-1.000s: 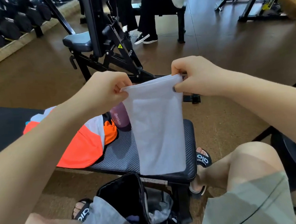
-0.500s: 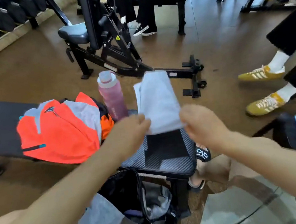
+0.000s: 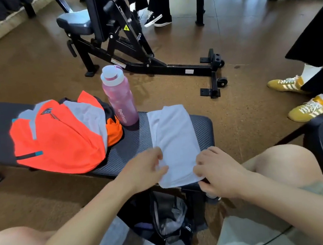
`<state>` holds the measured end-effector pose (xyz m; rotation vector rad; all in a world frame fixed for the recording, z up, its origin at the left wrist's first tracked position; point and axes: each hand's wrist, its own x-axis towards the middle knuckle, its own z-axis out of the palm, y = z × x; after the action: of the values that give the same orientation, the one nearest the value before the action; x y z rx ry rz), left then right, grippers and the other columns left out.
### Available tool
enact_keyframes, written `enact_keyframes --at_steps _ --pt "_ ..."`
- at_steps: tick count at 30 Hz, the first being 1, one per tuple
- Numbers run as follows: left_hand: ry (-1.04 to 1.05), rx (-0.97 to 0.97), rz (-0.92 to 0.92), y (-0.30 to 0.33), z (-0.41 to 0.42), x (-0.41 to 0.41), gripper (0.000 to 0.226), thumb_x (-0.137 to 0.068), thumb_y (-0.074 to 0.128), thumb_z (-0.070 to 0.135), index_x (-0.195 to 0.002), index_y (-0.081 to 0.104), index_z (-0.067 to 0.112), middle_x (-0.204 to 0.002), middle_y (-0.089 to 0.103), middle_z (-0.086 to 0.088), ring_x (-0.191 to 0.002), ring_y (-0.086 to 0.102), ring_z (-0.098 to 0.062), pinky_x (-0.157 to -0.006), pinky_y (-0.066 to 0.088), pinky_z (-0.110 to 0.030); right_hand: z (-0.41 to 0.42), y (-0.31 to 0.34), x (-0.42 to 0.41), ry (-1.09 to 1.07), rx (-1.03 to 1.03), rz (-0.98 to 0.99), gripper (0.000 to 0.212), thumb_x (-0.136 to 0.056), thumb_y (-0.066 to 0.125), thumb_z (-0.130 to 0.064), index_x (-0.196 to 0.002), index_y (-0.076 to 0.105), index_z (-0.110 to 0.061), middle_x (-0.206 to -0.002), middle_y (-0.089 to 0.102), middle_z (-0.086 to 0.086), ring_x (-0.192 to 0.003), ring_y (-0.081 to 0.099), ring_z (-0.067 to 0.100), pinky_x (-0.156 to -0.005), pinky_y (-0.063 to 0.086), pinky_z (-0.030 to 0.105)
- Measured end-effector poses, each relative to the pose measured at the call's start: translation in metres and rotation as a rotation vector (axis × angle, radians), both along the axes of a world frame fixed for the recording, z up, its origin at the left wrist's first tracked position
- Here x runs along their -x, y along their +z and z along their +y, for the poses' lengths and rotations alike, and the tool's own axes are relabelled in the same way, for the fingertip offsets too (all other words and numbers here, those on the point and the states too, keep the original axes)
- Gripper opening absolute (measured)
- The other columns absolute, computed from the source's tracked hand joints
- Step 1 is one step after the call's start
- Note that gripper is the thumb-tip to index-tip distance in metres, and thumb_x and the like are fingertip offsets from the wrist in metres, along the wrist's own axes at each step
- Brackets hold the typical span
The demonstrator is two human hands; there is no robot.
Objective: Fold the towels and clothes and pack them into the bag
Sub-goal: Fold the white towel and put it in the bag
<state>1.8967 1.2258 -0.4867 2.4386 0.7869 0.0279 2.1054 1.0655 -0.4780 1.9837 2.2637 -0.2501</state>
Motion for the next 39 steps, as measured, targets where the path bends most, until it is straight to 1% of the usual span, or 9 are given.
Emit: enact_keyframes --at_steps 5,8,11,16,19,23,27,32,39 --pt "0.313 0.086 -0.114 0.004 0.040 -0.043 0.033 -0.100 0.055 0.029 -0.130 0.055 0.014 -0.109 0.063 0.002 -0.098 0.058 -0.017 -0.081 0.043 -0.032 0.048 0.011 0.002 -0.102 -0.089 0.253 0.021 -0.094 0.053 -0.038 -0.091 0.055 -0.017 -0.084 0.053 -0.001 -0.078 0.050 0.022 -0.075 0.042 0.039" --pt "0.403 0.104 -0.098 -0.003 0.064 -0.070 0.038 -0.101 0.049 0.019 -0.137 0.052 0.007 -0.121 0.065 -0.011 -0.110 0.060 -0.027 -0.086 0.044 -0.034 0.091 -0.004 -0.012 -0.267 -0.062 0.303 0.040 -0.100 0.051 -0.033 -0.135 0.051 -0.014 -0.124 0.057 0.008 -0.112 0.055 0.029 -0.093 0.047 0.046" --pt "0.429 0.065 -0.033 -0.011 0.083 -0.090 0.038 -0.102 0.043 0.012 -0.138 0.056 0.007 -0.130 0.065 -0.014 -0.121 0.058 -0.031 -0.088 0.040 -0.030 0.121 -0.022 -0.025 -0.259 -0.079 0.200 0.058 -0.102 0.048 -0.034 -0.153 0.036 -0.009 -0.148 0.043 0.016 -0.135 0.043 0.035 -0.107 0.041 0.045" --pt "0.497 0.188 -0.007 -0.013 0.107 -0.109 0.021 -0.096 0.050 0.022 -0.092 0.068 0.012 -0.087 0.074 -0.005 -0.089 0.070 -0.025 -0.082 0.056 -0.037 0.123 -0.048 -0.030 -0.280 0.040 0.084 0.071 -0.103 0.017 -0.051 -0.162 0.014 -0.010 -0.168 0.009 0.019 -0.155 0.009 0.034 -0.122 0.019 0.043" --pt "0.623 0.531 -0.159 -0.011 0.110 -0.121 0.018 -0.094 0.053 0.019 -0.080 0.059 0.010 -0.075 0.069 -0.007 -0.075 0.065 -0.024 -0.076 0.058 -0.039 0.123 -0.054 -0.028 -0.311 0.125 0.139 0.074 -0.102 0.012 -0.054 -0.163 0.000 -0.015 -0.170 -0.010 0.013 -0.157 -0.009 0.031 -0.126 0.012 0.048" --pt "0.778 0.942 -0.282 0.000 0.105 -0.138 0.013 -0.102 0.049 0.015 -0.098 0.058 0.007 -0.069 0.067 -0.005 -0.061 0.051 -0.014 -0.063 0.045 -0.026 0.125 -0.046 -0.031 -0.302 0.121 0.185 0.070 -0.105 0.033 -0.047 -0.162 0.009 -0.015 -0.170 -0.008 0.010 -0.157 -0.008 0.028 -0.125 0.013 0.048" --pt "0.773 0.876 -0.198 -0.001 0.108 -0.144 0.017 -0.097 0.044 0.009 -0.086 0.053 0.017 -0.070 0.052 -0.003 -0.063 0.042 -0.016 -0.059 0.036 -0.028 0.126 -0.043 -0.031 -0.300 0.142 0.179 0.071 -0.104 0.035 -0.047 -0.162 0.007 -0.016 -0.170 -0.006 0.011 -0.157 -0.007 0.029 -0.125 0.015 0.046" --pt "0.750 0.883 -0.246 -0.008 0.100 -0.147 0.034 -0.098 0.041 -0.008 -0.125 0.044 0.013 -0.100 0.061 -0.018 -0.063 0.061 -0.015 -0.056 0.059 -0.025 0.133 -0.043 -0.039 -0.273 0.149 0.206 0.074 -0.100 0.044 -0.049 -0.160 0.018 -0.017 -0.170 0.002 0.008 -0.156 0.003 0.025 -0.122 0.022 0.044" --pt "0.777 1.067 -0.340 -0.006 0.103 -0.155 0.019 -0.100 0.054 0.006 -0.117 0.055 0.015 -0.079 0.050 -0.007 -0.055 0.054 -0.010 -0.047 0.050 -0.021 0.134 -0.038 -0.047 -0.250 0.164 0.219 0.071 -0.096 0.052 -0.050 -0.156 0.027 -0.020 -0.169 0.008 0.006 -0.155 0.009 0.023 -0.122 0.023 0.045"
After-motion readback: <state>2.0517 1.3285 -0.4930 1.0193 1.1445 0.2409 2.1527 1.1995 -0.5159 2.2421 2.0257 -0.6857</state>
